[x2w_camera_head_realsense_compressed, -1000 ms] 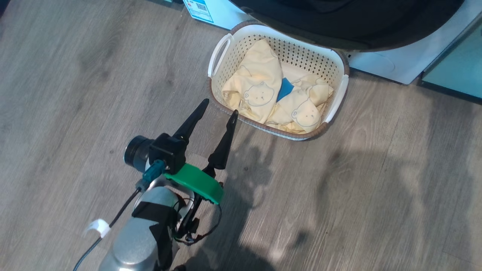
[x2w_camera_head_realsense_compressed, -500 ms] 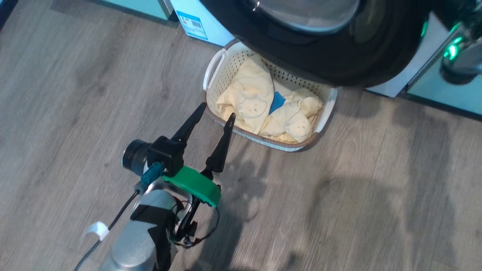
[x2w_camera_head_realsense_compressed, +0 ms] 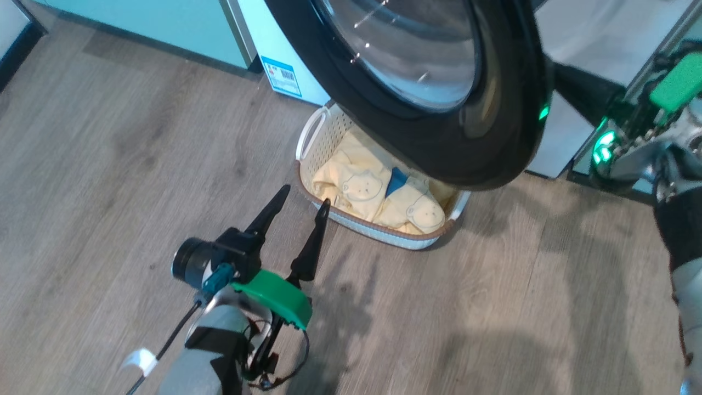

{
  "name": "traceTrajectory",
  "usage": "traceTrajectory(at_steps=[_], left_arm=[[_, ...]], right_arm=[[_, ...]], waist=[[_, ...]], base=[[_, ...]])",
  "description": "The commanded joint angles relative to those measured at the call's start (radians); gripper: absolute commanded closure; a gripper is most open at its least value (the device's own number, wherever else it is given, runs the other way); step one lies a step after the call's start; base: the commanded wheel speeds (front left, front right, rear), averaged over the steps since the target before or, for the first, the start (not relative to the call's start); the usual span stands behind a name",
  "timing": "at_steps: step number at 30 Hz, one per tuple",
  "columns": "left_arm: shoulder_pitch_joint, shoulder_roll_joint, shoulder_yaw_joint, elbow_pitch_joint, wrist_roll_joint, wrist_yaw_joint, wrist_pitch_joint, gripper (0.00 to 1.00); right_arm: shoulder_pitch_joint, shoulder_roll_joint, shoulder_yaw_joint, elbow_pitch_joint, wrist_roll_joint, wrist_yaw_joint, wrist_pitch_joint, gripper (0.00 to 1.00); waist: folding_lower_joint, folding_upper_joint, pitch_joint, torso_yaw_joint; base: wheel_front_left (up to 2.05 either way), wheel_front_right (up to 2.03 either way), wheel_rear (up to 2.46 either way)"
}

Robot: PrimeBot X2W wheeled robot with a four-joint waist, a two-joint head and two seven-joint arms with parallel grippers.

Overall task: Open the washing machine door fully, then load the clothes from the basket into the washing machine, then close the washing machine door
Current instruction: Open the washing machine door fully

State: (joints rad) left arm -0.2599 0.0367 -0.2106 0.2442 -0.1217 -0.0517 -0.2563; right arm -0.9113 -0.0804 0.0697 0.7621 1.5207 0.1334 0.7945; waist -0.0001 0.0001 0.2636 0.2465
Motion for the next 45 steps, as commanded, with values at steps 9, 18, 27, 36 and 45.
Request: traceTrajectory(at_steps=[9,18,27,36,45], left_arm=[[0.03,0.014,0.057,-0.013,0.022,-0.017,-0.006,0.0],[0.043,0.014,0.064,-0.005,0.028,-0.021,-0.006,0.0],[0.055,0.014,0.064,0.002,0.029,-0.021,-0.006,0.0],[0.059,0.014,0.063,0.006,0.028,-0.02,-0.006,0.0],[0.064,0.014,0.061,0.009,0.026,-0.016,-0.006,0.0]], right_arm=[[0.095,0.03,0.142,-0.12,0.12,-0.003,-0.014,1.0],[0.151,0.03,0.273,-0.172,0.215,-0.003,-0.072,1.0],[0.188,0.03,0.393,-0.206,0.299,-0.003,-0.123,1.0],[0.203,0.03,0.475,-0.222,0.372,-0.003,-0.172,1.0],[0.211,0.03,0.51,-0.217,0.41,-0.003,-0.2,1.0]], waist=[[0.0001,-0.0001,-0.06,-0.003],[0.0001,-0.0001,-0.084,0.001],[0.0001,-0.0001,-0.106,0.012],[0.0001,-0.0001,-0.117,0.019],[0.0001,-0.0001,-0.126,0.015]], base=[[0.0,0.0,0.0],[0.0,0.0,0.0],[0.0,0.0,0.0],[0.0,0.0,0.0],[0.0,0.0,0.0]])
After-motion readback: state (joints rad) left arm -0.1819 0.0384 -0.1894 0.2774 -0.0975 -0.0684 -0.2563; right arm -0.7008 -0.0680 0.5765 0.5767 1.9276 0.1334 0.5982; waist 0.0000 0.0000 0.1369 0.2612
